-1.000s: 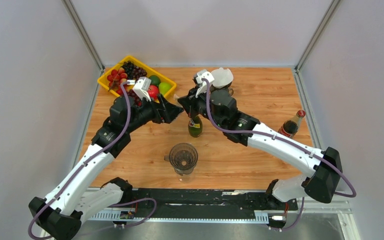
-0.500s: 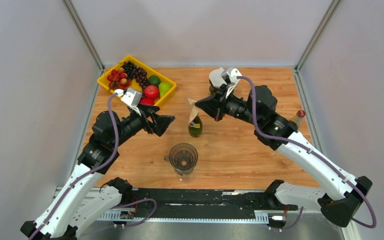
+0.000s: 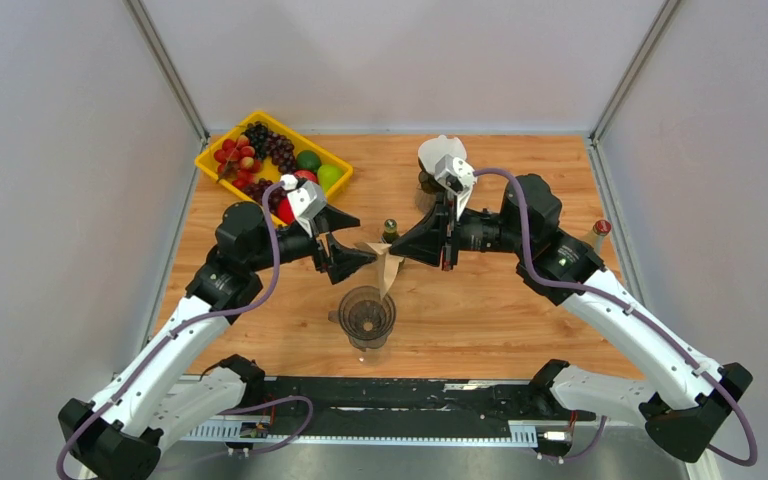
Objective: Place the coffee filter in the dripper
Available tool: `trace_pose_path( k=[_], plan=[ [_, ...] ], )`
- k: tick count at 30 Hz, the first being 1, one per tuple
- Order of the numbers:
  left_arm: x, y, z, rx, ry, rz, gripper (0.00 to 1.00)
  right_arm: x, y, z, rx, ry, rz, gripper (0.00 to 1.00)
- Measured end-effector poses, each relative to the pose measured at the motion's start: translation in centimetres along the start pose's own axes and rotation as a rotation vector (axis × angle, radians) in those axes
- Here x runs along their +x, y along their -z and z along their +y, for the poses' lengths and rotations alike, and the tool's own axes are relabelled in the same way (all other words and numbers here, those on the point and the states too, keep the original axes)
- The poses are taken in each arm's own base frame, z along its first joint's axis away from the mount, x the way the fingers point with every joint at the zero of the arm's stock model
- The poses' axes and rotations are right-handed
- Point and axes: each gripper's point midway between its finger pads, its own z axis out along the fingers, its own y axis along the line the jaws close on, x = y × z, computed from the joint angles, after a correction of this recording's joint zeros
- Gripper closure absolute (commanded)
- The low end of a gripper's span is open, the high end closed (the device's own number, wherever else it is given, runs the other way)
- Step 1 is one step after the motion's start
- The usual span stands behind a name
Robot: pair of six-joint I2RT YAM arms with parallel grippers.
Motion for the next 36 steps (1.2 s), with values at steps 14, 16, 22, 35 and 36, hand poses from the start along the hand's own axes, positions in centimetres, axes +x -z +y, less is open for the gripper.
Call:
trace_pose_path(
  k=[14,16,22,35,36],
  plan=[
    [0.5,-0.5,-3.5,0.273,-0.067,0.012,0.79,1.1,-0.6,-0.3,-0.022,-0.037,0.046,1.00],
    [0.3,-0.4,-3.7,0.282,-0.073,0.003,0.93,0.9,-0.6,-0.4,-0.013,-0.038,0.042,0.96],
    [-0.2,0.1,-3.7,0.238,-0.057,-0.036,1.00,-0.1,-0.4,-1.8,0.085,-0.042,0.008,0.24],
    [-0.9,0.4,-1.6,0.053,0.094,-0.091,1.00,-1.4,5.5,-6.8,0.552,-0.001,-0.182,0.00],
    [-0.6,0.3,-1.6,0.053,0.101,-0.086,1.00,-1.0,5.6,-7.3,0.574,-0.006,-0.176,0.00]
  ],
)
